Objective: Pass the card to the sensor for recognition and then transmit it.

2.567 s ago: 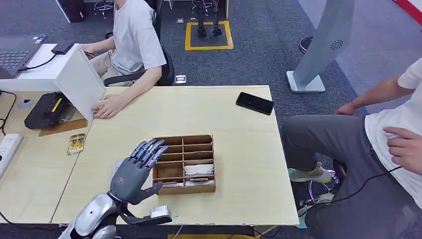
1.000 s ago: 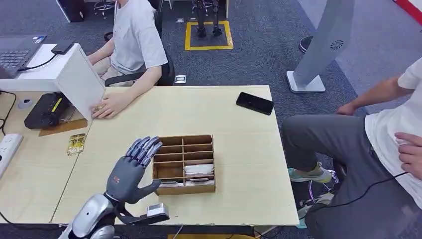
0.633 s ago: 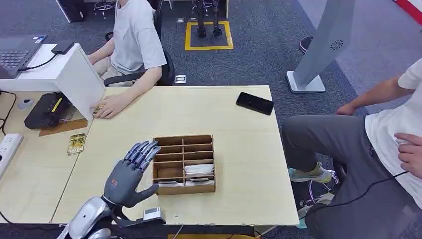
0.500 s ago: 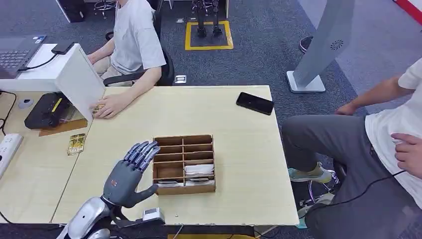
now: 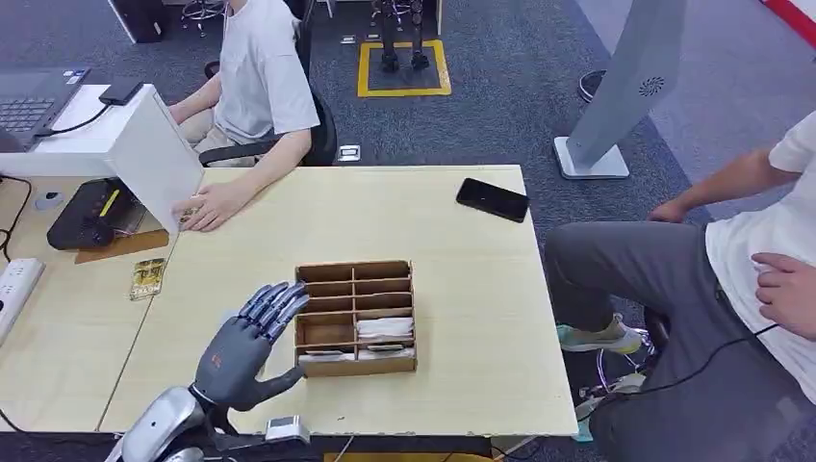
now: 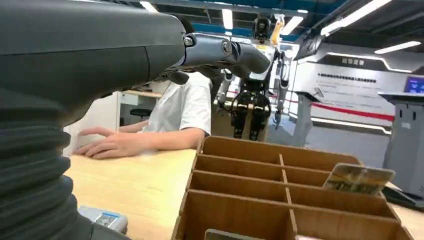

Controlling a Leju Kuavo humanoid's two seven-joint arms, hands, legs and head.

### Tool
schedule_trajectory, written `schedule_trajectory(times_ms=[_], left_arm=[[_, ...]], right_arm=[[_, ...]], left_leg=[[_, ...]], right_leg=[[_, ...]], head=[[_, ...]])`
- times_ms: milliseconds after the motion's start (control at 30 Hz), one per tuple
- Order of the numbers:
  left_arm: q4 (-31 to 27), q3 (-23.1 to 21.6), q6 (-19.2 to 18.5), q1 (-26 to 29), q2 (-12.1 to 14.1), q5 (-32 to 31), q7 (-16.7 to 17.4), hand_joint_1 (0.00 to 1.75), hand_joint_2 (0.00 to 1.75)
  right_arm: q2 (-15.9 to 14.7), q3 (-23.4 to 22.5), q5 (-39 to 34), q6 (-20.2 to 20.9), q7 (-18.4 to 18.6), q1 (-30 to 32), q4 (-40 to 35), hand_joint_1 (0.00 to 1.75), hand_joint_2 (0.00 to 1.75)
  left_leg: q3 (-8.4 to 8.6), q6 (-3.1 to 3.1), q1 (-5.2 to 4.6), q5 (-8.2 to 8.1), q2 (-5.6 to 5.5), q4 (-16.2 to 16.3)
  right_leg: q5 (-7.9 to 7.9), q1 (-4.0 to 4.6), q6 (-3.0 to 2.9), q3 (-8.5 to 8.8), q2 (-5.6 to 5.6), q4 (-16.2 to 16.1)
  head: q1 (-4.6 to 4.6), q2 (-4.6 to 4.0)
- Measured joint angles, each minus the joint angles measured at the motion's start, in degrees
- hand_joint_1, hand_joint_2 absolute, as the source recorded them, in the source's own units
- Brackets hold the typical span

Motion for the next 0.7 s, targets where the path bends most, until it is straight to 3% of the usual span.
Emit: schedule_trajectory(times_ms=[100, 267, 700], left_arm=[[-0.24, 0.0, -1.47, 0.37, 0.68, 0.77, -0.79, 0.0, 1.75], [-0.26, -0.13, -7.35, 0.35, 1.53, 0.42, -1.05, 0.0, 1.75], [-0.26, -0.15, -7.98, 0.33, 1.9, 0.39, -1.05, 0.0, 1.75]], right_arm=[[0.0, -0.04, 0.13, 0.13, -0.02, -0.05, -0.07, 0.0, 0.0], [0.0, -0.04, 1.11, 1.16, 0.0, -0.44, -0.15, 0.0, 0.0], [0.0, -0.04, 1.24, 1.2, 0.0, -1.0, -0.39, 0.0, 0.0]], left_leg=[[0.0, 0.0, 0.0, 0.0, -0.01, 0.0], [0.01, 0.0, 0.0, 0.0, 0.0, 0.0], [0.01, -0.01, 0.0, 0.01, 0.0, 0.0]], right_leg=[[0.0, 0.0, 0.0, 0.0, -0.01, 0.0], [0.01, 0.0, 0.0, 0.0, 0.01, 0.0], [0.0, 0.0, 0.0, 0.0, 0.0, 0.0]], head=[[0.02, 0.0], [0.02, 0.0], [0.02, 0.0]])
